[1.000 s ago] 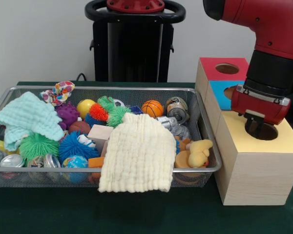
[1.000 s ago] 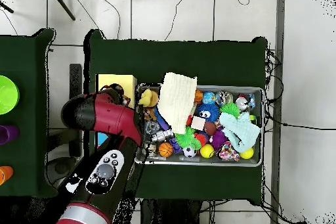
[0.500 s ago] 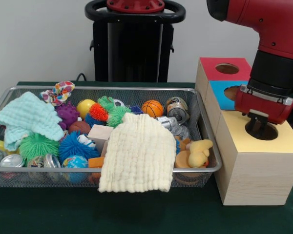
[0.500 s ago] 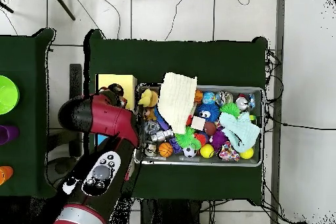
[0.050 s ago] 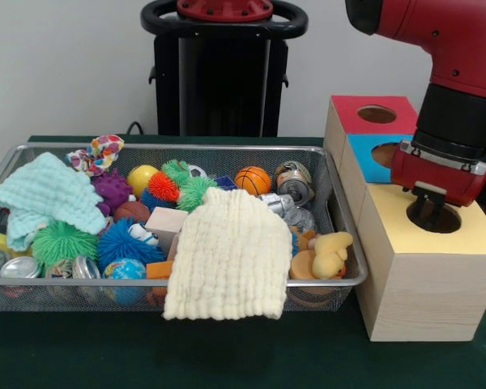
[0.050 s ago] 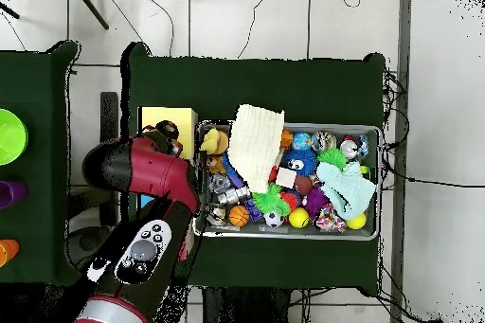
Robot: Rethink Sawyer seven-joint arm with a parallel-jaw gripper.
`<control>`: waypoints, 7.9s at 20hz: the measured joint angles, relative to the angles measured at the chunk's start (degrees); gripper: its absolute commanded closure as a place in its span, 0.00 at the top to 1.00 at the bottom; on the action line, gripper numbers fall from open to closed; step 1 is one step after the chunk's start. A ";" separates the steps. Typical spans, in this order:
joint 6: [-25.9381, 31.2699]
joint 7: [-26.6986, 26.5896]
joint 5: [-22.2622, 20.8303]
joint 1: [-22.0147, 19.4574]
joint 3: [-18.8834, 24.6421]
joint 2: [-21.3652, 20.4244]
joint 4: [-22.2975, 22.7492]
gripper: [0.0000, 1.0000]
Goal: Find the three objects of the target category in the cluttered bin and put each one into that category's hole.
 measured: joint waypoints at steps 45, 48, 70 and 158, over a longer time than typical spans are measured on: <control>9.56 0.00 0.60 0.82 -3.81 2.32 -4.41 0.00; 11.07 0.00 0.59 0.83 -4.13 2.62 -5.19 0.00; 20.73 0.00 0.48 0.80 -7.33 4.40 -10.47 0.00; 41.31 0.00 -6.69 -18.07 -3.58 -10.40 -16.51 0.00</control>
